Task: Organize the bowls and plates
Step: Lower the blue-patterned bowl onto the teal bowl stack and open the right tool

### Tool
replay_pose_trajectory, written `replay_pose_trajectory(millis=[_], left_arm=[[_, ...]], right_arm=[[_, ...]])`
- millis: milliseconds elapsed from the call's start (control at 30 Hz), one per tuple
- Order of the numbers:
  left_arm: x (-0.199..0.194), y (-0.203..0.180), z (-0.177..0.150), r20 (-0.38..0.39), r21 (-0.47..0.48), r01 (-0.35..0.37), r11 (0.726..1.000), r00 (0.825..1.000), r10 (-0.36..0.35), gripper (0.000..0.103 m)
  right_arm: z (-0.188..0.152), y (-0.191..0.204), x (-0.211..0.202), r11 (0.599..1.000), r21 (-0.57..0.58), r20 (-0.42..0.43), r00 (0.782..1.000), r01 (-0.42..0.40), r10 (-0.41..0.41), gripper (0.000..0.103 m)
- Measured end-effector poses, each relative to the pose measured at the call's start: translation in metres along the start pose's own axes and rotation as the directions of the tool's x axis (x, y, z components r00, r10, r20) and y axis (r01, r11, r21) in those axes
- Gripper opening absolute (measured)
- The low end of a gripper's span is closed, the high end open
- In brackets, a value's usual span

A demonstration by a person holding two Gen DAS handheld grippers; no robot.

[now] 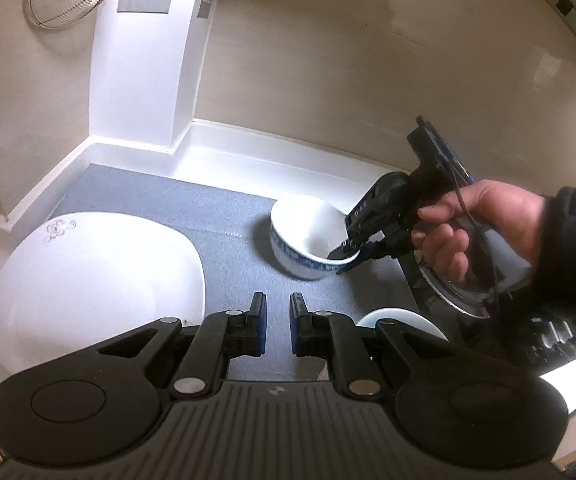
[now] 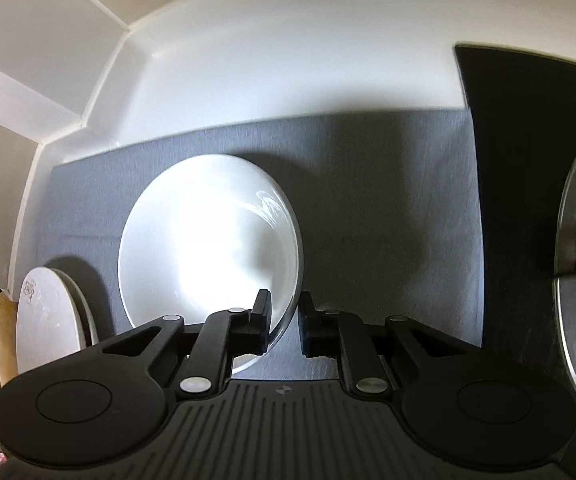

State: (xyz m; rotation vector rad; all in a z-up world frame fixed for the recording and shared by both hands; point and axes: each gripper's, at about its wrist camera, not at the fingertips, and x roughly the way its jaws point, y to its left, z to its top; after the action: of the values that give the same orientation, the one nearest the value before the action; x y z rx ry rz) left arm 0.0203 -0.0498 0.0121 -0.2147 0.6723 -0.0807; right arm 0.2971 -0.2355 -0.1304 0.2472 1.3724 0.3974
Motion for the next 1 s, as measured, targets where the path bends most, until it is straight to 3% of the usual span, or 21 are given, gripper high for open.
replay_pose_trajectory(millis=[367,533,833,900,1000], left_arm=[[0.024,0.019,0.017,-0.021,0.035,0.126,0.991,0.992,-0.126,0.013],[0.035,0.022,0.022,-0.039,0.055,0.163,0.985,0.986,-0.161,0.013],[0.050,0.028,0.032,-0.086,0.047,0.119,0.992,0.990,-0.115,0.014],[0.056,0.026,0.033,-0.108,0.039,0.082,0.996,0.991,-0.077,0.029],[0.062,0.022,0.034,-0.139,0.031,0.034,0.999,0.990,-0.029,0.031]], right_arm=[[-0.027,0.026,0.003,0.997,-0.043,-0.107,0.992,0.057,-0.061,0.013],[-0.037,0.025,-0.001,0.994,-0.065,-0.097,0.991,0.087,-0.093,0.013],[-0.048,0.030,-0.005,0.989,-0.086,-0.018,0.993,0.119,-0.121,0.015],[-0.050,0.023,-0.012,0.988,-0.095,0.001,0.992,0.124,-0.124,0.015],[-0.051,0.024,-0.022,0.987,-0.101,0.029,0.992,0.127,-0.124,0.016]])
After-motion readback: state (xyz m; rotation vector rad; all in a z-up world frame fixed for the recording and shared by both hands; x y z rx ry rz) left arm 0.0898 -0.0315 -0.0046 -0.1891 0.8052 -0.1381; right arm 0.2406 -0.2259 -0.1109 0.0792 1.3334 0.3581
